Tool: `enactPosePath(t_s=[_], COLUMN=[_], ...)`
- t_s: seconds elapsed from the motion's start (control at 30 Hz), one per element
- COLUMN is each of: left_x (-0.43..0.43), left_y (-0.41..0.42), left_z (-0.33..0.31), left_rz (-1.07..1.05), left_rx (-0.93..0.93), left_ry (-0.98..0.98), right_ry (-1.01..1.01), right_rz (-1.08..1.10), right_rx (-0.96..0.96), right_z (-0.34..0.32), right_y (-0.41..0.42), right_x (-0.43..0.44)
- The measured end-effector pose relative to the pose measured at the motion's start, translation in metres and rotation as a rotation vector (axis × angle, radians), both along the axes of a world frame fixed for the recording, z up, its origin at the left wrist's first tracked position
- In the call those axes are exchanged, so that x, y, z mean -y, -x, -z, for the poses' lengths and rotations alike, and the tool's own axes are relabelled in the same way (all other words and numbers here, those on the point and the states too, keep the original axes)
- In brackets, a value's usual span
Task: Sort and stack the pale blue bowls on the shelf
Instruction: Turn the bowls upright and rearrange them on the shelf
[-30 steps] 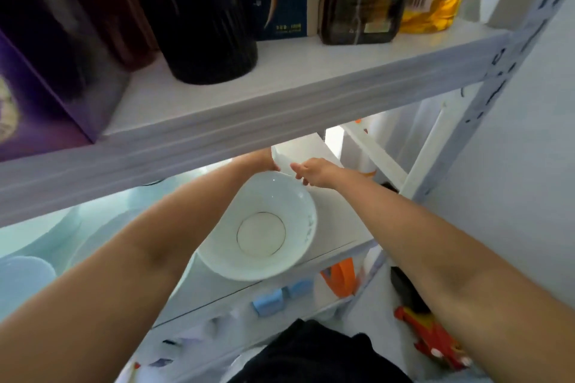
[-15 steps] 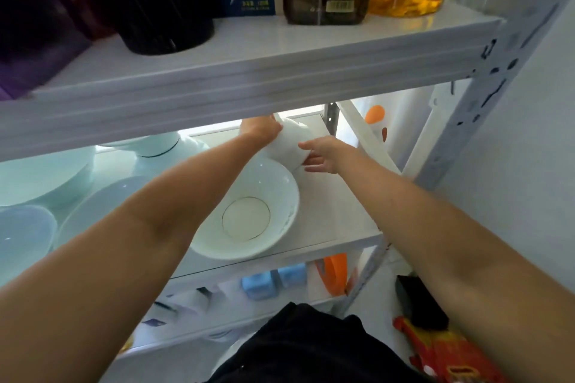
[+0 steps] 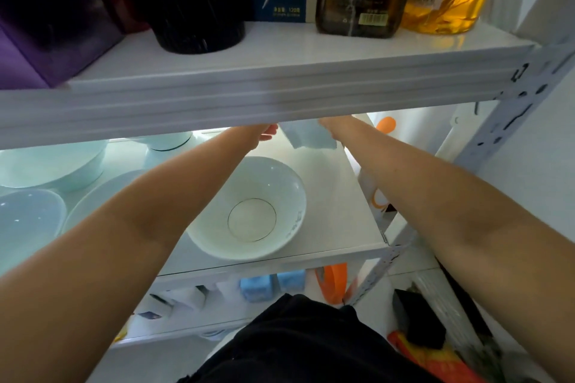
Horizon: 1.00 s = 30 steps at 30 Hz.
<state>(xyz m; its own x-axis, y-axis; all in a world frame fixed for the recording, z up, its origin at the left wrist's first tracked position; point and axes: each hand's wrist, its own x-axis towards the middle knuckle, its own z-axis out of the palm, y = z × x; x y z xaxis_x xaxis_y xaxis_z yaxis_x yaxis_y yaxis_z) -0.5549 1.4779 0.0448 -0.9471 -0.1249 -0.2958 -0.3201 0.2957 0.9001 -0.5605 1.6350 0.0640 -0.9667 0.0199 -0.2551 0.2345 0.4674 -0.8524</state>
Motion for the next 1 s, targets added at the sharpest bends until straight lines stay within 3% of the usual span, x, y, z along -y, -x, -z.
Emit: enactPosePath(t_s=[0.07,0.13,0.23,0.37,0.67,0.8,1.0], left_x=[0.002,0.004,0.004,0.006,0.018,0.025,0.024], left_y=[-0.003,-0.005,-0.010,-0.016,-0.020,-0.021,-0.027], left_z=[0.005,0.010,0.018,0.023,0.028,0.026,0.029], left_rz=[0.054,0.111,0.206,0.297,0.212,0.153,0.280], left_rx=[0.084,0.124,0.071,0.033,0.058,0.036,0.015], left_ry=[0.033,0.194,0.519,0.756,0.783,0.791,0.855], right_ry=[-0.068,-0.189,-0.295,-0.492,-1.010,-1.148,-1.230], right_rz=[-0.025,-0.047,-0.115,-0.298,-0.563,-0.634,-0.658], right_rx=[-0.116,-0.206,-0.262,-0.420,-0.469,-0.430,-0.396], right_z=[0.003,0.010,0.021,0.027,0.036,0.036,0.044], right_y=[-0.005,-0.008,-0.012,-0.020,-0.027,-0.031,-0.036], right_x=[0.004,0.011,0.016,0.023,0.013,0.007,-0.008])
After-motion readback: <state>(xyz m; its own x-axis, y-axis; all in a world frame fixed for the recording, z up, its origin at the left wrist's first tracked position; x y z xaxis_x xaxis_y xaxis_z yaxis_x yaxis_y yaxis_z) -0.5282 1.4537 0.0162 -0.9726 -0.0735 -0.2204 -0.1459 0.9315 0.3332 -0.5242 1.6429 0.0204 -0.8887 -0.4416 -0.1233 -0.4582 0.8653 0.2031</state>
